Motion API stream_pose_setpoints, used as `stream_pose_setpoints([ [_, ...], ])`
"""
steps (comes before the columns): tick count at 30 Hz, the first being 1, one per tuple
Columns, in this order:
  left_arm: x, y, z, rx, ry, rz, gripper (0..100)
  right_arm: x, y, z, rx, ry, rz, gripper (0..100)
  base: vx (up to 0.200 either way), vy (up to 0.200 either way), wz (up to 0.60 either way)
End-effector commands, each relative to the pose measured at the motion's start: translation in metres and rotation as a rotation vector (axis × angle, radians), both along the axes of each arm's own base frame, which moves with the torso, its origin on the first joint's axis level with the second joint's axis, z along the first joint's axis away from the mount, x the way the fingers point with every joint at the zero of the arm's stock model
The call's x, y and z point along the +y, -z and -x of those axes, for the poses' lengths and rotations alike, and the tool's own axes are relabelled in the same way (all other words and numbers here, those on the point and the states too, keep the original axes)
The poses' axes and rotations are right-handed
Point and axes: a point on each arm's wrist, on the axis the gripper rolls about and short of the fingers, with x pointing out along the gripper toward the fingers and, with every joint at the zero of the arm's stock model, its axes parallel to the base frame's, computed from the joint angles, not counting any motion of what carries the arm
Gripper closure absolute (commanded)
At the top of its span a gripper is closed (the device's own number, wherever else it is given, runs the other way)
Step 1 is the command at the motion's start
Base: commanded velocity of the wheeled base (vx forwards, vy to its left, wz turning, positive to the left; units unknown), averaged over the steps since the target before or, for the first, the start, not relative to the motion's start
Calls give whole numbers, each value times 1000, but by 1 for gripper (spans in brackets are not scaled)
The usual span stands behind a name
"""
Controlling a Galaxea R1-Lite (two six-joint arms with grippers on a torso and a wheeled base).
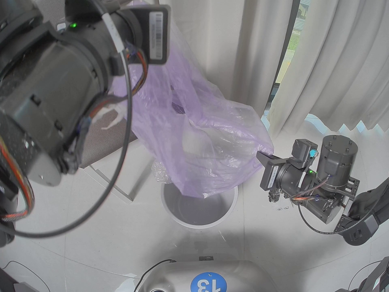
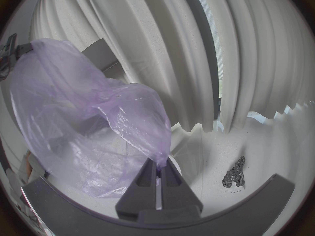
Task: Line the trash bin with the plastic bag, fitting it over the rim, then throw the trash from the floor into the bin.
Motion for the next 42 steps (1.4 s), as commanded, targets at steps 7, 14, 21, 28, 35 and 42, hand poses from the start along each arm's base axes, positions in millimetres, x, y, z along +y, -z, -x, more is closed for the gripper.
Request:
stream_pose_setpoints([
  [7, 23, 23, -15, 116, 54, -207, 100, -33, -4, 40, -27, -77, 113, 100, 0, 0, 0],
  [14, 43, 55, -22, 268, 286, -288, 100, -48, 1, 60, -32, -167, 193, 100, 0, 0, 0],
  [21, 88, 77, -51, 375, 467, -264, 100, -72, 9, 62, -23, -194, 263, 100, 0, 0, 0],
  [28, 86, 89, -46, 420, 500, -189, 100, -79, 1, 66, -60, -181, 250, 100, 0, 0, 0],
  [35, 85, 105, -36, 414, 535, -72, 100, -86, -11, 78, -101, -183, 264, 100, 0, 0, 0],
  [42, 93, 139, -27, 480, 531, -61, 100, -91, -20, 94, -119, -205, 287, 100, 0, 0, 0],
])
